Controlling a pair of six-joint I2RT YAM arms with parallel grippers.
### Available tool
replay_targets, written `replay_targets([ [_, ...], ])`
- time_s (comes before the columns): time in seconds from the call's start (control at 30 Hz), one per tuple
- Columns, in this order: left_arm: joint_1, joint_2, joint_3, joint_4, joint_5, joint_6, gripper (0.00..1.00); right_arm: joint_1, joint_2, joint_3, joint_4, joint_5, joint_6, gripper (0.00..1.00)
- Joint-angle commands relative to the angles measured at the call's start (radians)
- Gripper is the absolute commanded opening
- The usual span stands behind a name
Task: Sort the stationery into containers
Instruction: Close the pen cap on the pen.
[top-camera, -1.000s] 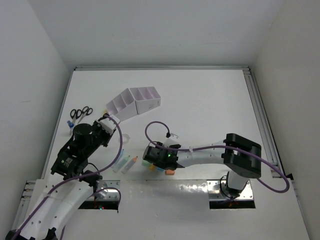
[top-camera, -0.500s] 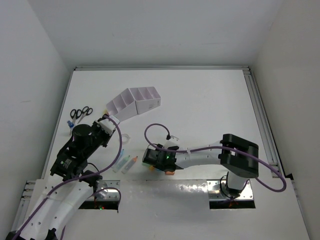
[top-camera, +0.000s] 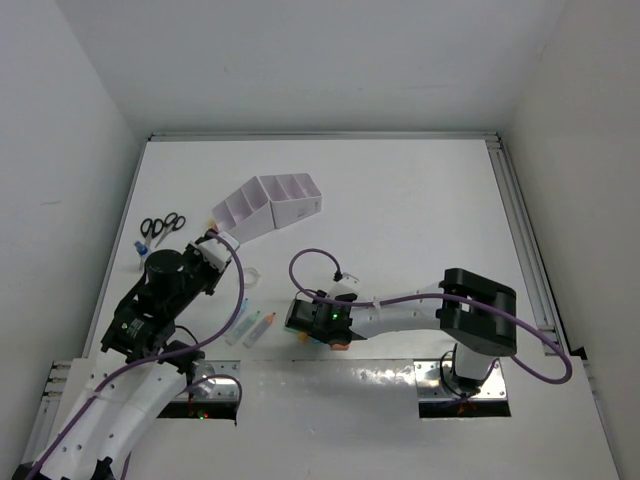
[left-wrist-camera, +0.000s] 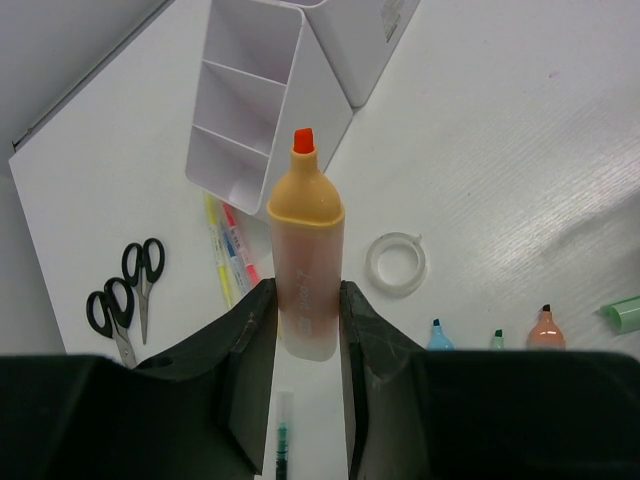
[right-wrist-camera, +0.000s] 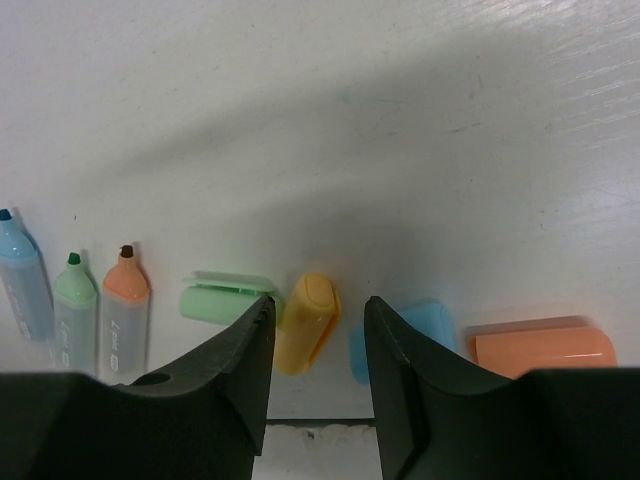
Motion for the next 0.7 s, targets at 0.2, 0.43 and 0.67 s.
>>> replay_targets([
  [0.2,-0.008,0.020,0.002,0.063,0.002,-0.005,0.00,0.006,0.040,0.030,0.001,-0.013,0.006,0.39],
  [0.43,-0.006,0.020,0.004,0.064,0.001,0.002,0.00,0.006,0.039,0.021,0.014,-0.005,0.016,0.31],
  [0.67,-0.006,0.020,0.004,0.075,0.013,0.002,0.00,0.001,0.023,0.025,0.003,0.025,0.003,0.10],
])
